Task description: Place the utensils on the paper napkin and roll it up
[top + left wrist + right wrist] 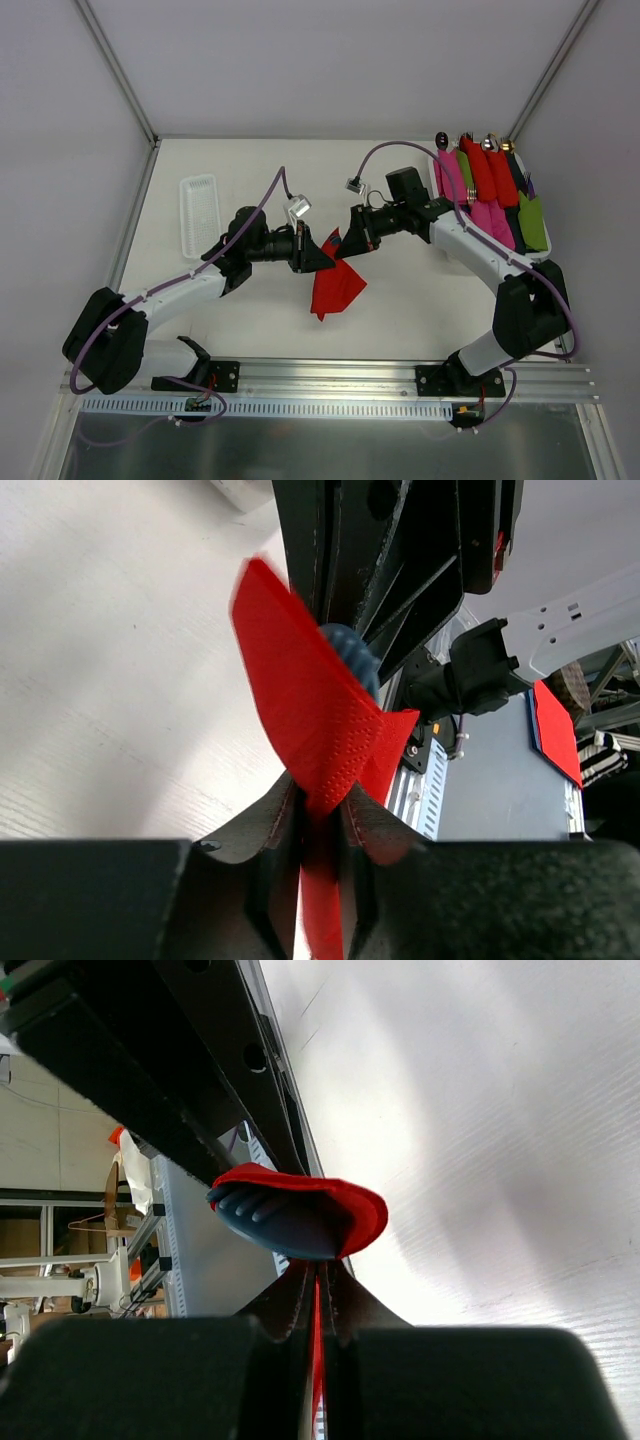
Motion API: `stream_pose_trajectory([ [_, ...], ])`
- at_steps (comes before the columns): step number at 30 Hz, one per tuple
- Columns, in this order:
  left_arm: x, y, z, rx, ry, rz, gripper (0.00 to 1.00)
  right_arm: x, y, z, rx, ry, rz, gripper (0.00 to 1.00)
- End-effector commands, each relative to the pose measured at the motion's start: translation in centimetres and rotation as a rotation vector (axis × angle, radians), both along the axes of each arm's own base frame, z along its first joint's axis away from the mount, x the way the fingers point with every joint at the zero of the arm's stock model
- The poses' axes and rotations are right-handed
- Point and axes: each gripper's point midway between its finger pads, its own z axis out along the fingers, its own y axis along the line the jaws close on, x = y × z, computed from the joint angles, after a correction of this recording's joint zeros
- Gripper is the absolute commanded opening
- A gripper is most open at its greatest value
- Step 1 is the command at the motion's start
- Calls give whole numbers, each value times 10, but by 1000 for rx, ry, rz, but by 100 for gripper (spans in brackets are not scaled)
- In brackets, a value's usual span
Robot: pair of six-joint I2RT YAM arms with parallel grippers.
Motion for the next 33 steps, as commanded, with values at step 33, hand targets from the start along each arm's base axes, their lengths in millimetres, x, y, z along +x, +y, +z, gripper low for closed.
stream_pose_trajectory([
  [33, 65, 82, 119, -590, -22, 538, 0, -11, -4, 146, 181, -379, -131, 26],
])
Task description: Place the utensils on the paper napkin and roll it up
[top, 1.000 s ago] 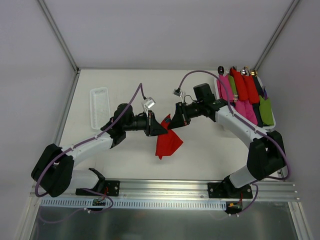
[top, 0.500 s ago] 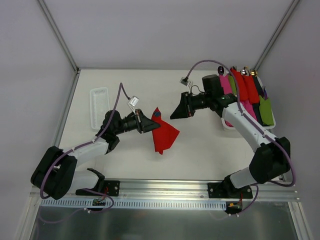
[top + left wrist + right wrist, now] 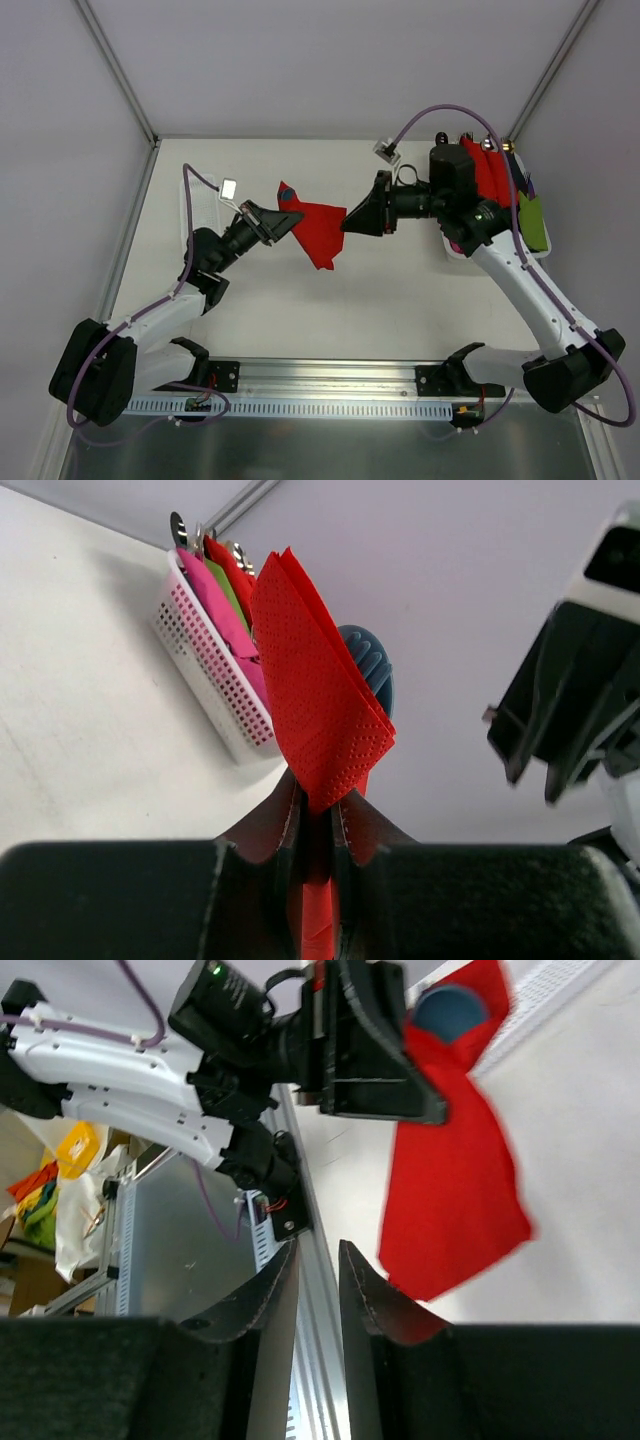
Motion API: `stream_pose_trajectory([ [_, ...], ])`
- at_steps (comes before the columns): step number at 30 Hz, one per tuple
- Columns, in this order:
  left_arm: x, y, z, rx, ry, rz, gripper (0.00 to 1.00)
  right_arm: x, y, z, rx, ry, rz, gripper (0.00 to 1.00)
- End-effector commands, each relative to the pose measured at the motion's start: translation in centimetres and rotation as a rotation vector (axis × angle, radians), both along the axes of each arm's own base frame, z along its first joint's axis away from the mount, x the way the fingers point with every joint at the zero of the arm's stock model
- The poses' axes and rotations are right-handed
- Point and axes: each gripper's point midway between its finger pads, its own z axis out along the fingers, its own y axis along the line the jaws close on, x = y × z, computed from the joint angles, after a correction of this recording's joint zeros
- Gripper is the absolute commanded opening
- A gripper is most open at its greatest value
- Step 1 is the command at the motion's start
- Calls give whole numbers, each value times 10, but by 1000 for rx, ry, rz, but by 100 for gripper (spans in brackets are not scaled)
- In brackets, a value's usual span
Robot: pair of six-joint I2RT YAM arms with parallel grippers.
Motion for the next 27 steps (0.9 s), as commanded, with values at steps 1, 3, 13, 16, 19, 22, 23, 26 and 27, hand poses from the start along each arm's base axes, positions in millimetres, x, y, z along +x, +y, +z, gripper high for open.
stream_pose_trajectory([
  [1, 4, 13, 34, -107, -59, 67, 0, -5, 21, -7, -16, -4, -16, 26],
  [3, 2, 13, 37, -133, -59, 63, 0, -2, 30, -10, -46, -32, -44, 26],
  [13, -17, 2, 49, -150, -72, 5, 0, 21, 50, -51, -226, -110, -131, 48],
  [16, -20, 0, 54, -142, -78, -10, 0, 23, 51, -54, -237, -123, -141, 56],
  [19, -24, -3, 57, -134, -88, -23, 0, 21, 51, -53, -237, -137, -136, 63],
  [22, -27, -6, 59, -130, -93, -40, 0, 18, 52, -54, -238, -136, -124, 66],
  [23, -28, -7, 60, -130, -94, -46, 0, 17, 53, -55, -239, -133, -118, 66],
  [26, -31, -9, 60, -129, -96, -64, 0, 13, 55, -54, -229, -126, -99, 69],
  [27, -32, -10, 62, -132, -105, -71, 0, 11, 56, -53, -225, -124, -92, 70],
])
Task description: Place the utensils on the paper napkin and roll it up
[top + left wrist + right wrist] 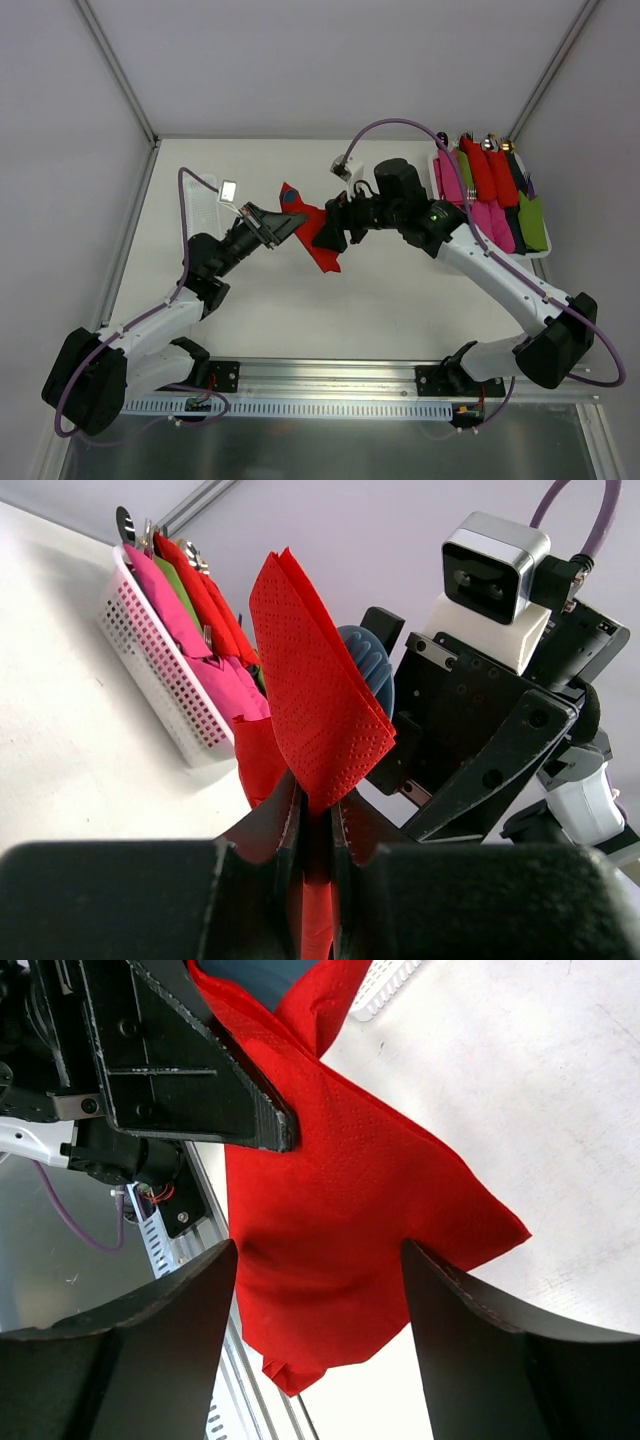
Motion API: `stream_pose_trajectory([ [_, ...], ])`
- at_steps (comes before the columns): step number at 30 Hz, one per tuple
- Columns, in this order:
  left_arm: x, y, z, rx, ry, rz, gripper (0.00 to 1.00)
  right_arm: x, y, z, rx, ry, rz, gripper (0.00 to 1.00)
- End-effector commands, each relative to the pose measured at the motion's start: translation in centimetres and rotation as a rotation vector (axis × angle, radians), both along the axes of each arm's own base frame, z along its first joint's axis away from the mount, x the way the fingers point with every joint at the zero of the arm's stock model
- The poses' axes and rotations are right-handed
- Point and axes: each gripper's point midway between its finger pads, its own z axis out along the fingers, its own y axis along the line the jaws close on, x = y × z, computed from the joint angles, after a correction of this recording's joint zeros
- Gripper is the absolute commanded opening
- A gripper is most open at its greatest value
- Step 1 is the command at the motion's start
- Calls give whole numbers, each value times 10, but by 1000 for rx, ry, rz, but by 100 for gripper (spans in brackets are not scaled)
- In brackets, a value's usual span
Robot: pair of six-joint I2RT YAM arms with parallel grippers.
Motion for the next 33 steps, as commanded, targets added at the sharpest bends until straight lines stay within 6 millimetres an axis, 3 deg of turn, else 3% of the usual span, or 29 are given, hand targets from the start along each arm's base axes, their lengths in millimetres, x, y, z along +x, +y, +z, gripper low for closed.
stream_pose_trajectory([
  [1, -15, -3, 39, -45, -121, -49, 0, -4, 5, 22, 47, -51, 30, 71],
  [5, -17, -5, 41, -50, -129, -65, 0, -14, 10, 22, 71, -8, 88, 72],
  [16, -25, -13, 50, -59, -173, -139, 0, -19, 16, 15, 79, 40, 134, 72],
  [24, -30, -19, 54, -88, -197, -202, 0, -31, 19, 15, 141, 136, 196, 64],
  [33, -40, -27, 65, -128, -239, -292, 0, -13, 8, 14, 187, 205, 141, 66],
])
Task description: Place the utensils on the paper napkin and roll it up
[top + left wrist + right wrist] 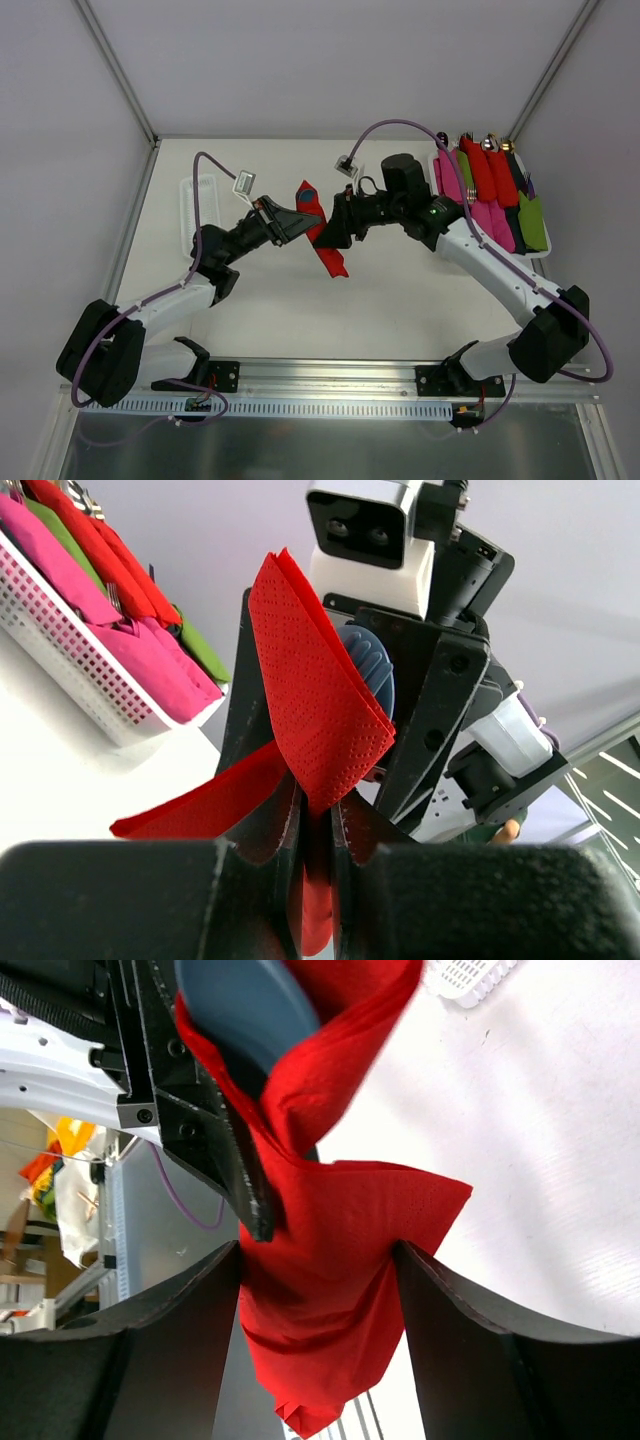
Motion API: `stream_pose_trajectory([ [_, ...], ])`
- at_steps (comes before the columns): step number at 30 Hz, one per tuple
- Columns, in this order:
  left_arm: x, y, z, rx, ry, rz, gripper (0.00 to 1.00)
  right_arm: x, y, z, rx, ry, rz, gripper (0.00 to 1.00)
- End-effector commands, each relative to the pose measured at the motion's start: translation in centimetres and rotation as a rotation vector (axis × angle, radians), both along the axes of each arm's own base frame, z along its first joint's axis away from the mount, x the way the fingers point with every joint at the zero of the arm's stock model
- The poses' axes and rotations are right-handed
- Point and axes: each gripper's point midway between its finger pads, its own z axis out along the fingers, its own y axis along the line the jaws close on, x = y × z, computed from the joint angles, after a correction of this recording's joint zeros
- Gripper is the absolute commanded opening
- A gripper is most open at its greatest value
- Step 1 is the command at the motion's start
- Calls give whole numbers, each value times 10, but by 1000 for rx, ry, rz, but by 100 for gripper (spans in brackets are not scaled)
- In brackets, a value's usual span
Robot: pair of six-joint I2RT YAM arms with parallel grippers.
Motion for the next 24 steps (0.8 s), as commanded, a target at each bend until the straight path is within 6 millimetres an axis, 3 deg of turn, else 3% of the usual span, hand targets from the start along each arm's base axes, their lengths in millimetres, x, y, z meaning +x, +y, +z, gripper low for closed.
stream_pose_trajectory([
  [1, -23, 0, 47, -103, -168, -73, 0, 8, -1, 10, 50, 15, -10, 67],
  [4, -23, -1, 48, -101, -168, -83, 0, 13, -3, 15, 65, 18, -17, 67],
  [8, -22, -2, 46, -97, -164, -83, 0, 3, -1, 21, 105, 54, 38, 66],
  [18, -20, -3, 49, -105, -172, -82, 0, -10, -6, 3, 91, 108, 56, 66],
  [24, -19, -2, 55, -105, -190, -70, 0, -12, -23, 0, 87, 132, 11, 72],
])
